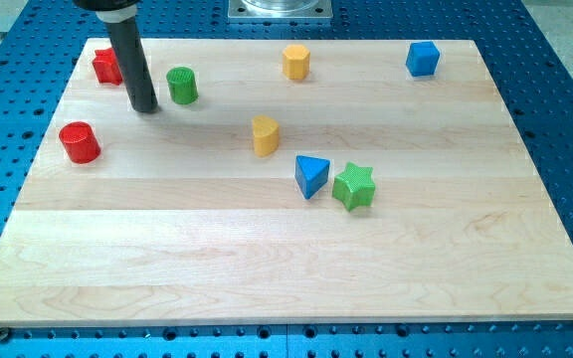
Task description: Push the green circle vertical to the blue cube
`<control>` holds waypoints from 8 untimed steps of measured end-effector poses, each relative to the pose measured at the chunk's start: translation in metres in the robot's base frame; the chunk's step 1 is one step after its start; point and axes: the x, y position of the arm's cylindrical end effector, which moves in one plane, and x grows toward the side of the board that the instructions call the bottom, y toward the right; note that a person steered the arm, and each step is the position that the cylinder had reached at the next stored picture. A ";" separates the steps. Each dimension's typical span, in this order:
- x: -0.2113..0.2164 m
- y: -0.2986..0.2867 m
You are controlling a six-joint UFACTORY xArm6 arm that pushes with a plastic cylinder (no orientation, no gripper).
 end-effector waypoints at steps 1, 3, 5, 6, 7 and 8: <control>-0.017 0.050; -0.051 0.072; -0.039 0.161; -0.001 0.237; 0.028 0.316; 0.028 0.328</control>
